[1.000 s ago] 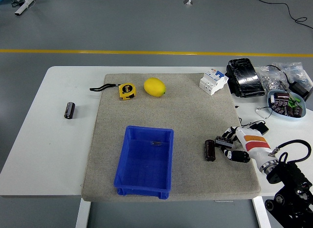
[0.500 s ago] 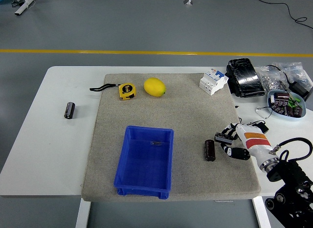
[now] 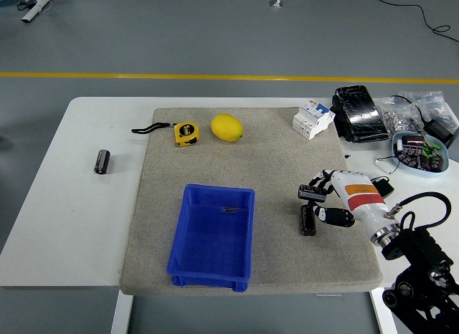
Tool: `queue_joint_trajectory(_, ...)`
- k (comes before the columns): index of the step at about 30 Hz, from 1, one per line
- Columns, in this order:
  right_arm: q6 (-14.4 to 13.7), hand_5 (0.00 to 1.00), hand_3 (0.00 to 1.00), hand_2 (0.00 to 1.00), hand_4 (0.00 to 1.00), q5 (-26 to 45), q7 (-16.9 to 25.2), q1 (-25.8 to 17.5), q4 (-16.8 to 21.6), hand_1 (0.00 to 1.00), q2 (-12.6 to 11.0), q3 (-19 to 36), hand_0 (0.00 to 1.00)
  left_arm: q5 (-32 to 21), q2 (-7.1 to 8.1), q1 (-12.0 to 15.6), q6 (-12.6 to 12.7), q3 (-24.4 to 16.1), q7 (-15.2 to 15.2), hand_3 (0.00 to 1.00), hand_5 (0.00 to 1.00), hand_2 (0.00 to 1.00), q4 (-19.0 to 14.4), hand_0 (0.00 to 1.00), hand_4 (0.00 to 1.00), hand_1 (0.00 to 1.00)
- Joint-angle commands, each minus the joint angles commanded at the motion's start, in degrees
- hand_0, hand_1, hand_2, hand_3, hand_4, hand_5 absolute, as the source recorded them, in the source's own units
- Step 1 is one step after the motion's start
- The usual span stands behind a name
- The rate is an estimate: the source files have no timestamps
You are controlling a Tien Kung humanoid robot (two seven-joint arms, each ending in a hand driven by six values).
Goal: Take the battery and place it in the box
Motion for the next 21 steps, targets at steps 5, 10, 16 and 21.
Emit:
queue_joint_trajectory(5,0.5,0.138,0.485,0.486,0.671,-0.2,-0.7,0.5,4.3,0.436,-0.4,-3.1,0.370,0.1,0.09,0.2,-0.1,-0.1,0.1,0.647,0.678,0.664,0.0,0.676,0.664,0.625)
queue_joint_trajectory(10,1.2,0.140,0.484,0.489,0.673,0.6,-1.5,3.7,7.8,0.439,-0.5,-9.5,0.371,0.6,0.18,0.4,-0.2,-0.4,0.2,0.647,0.678,0.664,0.0,0.676,0.664,0.625)
queue_joint_trajectory(16,2.3,0.143,0.486,0.498,0.687,2.1,-1.7,7.9,9.4,0.447,1.1,-18.0,0.383,0.6,0.31,0.6,-0.2,-0.5,0.3,0.646,0.677,0.663,0.0,0.676,0.664,0.624)
queue_joint_trajectory(21,4.5,0.221,0.559,0.618,0.793,2.3,-1.2,11.0,9.9,0.585,1.4,-22.2,0.464,0.2,0.50,0.5,-0.2,-0.3,0.3,0.644,0.678,0.664,0.0,0.676,0.664,0.625)
